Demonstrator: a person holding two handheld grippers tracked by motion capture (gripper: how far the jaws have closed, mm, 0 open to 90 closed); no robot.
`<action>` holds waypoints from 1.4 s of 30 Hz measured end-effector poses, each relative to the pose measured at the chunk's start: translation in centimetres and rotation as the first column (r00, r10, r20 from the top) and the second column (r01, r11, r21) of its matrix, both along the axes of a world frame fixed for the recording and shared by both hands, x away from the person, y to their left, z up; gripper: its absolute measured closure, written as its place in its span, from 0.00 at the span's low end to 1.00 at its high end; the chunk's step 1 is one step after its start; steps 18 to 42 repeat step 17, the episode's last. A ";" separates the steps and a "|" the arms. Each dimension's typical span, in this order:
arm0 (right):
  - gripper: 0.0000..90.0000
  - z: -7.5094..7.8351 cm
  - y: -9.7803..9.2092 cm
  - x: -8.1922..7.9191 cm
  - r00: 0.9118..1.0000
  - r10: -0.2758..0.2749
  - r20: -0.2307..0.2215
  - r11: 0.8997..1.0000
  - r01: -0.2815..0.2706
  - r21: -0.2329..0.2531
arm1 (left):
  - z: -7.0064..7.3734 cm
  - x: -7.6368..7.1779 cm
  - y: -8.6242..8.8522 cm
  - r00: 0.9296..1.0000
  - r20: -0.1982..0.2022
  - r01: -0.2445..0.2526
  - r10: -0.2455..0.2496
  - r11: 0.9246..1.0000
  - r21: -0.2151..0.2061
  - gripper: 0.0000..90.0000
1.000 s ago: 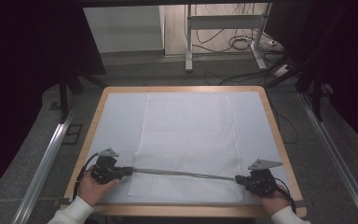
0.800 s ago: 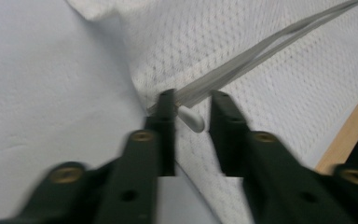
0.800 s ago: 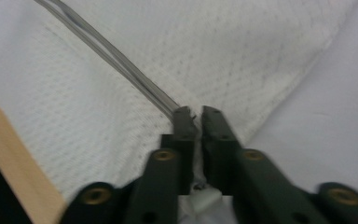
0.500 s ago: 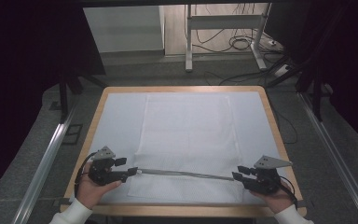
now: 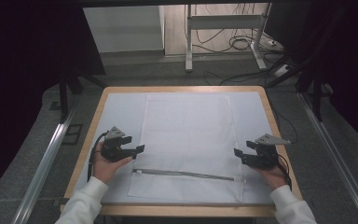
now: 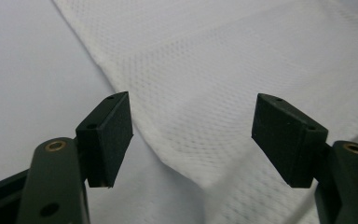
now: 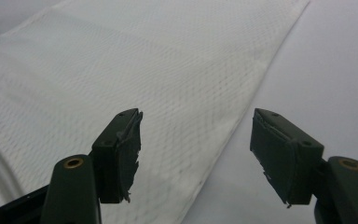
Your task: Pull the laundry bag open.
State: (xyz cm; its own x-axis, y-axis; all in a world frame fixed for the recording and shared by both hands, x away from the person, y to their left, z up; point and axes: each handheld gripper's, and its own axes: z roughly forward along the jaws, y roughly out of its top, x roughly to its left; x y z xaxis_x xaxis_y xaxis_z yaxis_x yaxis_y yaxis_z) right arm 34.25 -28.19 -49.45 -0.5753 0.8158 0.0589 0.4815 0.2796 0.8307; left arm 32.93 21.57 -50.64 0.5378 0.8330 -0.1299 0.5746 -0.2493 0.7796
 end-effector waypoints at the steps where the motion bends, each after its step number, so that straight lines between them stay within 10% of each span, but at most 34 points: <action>1: 0.37 0.0 0.0 0.1 1.000 -0.005 0.005 1.000 0.005 0.011 | -0.1 0.0 0.0 1.000 0.008 0.000 0.000 1.000 0.027 0.33; 42: 0.33 -0.6 0.6 -1.0 0.999 0.029 0.025 0.999 -0.028 -0.024 | -0.6 -0.1 0.8 0.999 0.039 -0.011 0.009 0.998 0.060 0.30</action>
